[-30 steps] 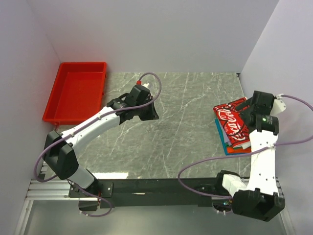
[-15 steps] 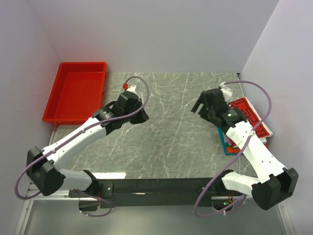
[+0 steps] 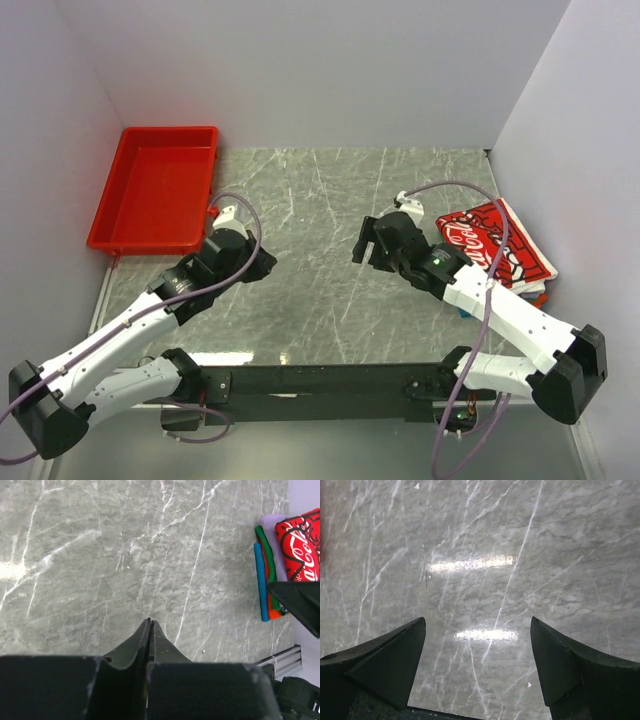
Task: Fold and stack the t-shirts
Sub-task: Reset both grippers
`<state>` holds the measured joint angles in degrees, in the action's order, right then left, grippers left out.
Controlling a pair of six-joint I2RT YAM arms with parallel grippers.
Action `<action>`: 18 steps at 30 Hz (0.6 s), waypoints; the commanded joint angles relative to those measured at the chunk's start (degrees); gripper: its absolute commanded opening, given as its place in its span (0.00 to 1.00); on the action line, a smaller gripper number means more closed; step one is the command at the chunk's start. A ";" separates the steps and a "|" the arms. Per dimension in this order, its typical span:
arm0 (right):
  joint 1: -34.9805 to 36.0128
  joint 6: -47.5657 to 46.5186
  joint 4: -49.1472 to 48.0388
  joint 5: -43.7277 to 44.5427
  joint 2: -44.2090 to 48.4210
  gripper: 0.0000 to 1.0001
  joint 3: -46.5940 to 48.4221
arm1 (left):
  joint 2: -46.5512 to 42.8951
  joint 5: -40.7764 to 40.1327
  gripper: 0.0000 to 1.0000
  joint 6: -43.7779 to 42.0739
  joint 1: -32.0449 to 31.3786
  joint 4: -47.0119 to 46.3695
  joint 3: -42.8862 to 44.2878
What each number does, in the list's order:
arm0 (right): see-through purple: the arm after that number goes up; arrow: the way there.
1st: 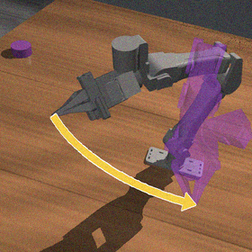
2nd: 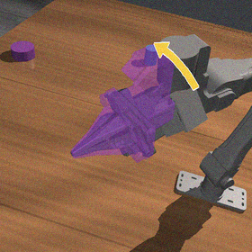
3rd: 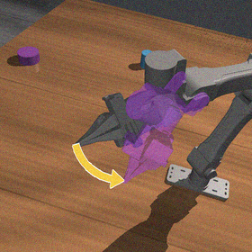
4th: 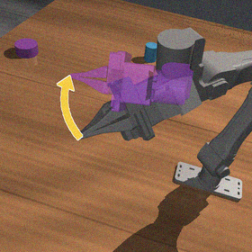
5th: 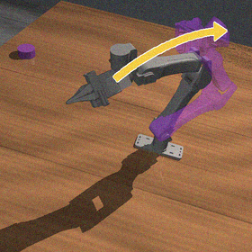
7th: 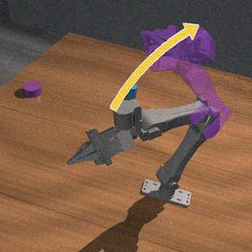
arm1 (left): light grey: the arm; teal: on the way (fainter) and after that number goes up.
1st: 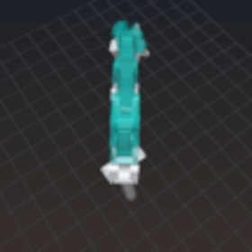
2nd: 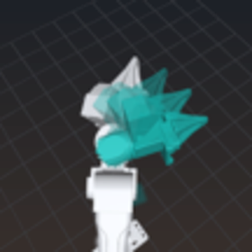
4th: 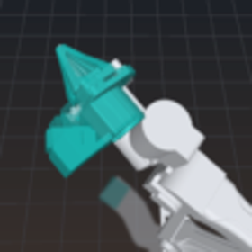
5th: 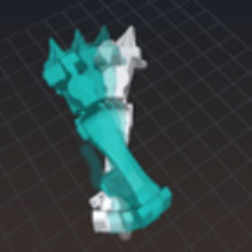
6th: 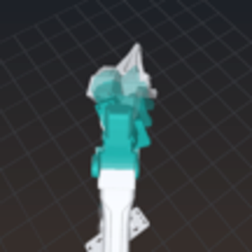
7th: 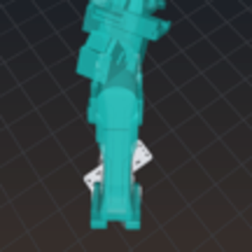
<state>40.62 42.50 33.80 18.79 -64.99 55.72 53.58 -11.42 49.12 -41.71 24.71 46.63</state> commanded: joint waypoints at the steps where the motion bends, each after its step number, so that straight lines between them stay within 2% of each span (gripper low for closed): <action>1: 1.21 0.21 -3.74 1.69 3.20 0.91 -1.49 | -1.81 -1.85 0.06 1.50 -0.21 -3.70 -1.89; 18: 1.30 -0.31 -4.01 2.40 6.02 0.93 -4.48 | -4.18 -1.15 0.04 1.94 -0.21 -6.78 -5.32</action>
<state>41.50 42.30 31.75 19.16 -60.55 51.86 50.81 -12.10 50.52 -41.71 20.51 42.13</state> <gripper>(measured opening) 0.926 0.044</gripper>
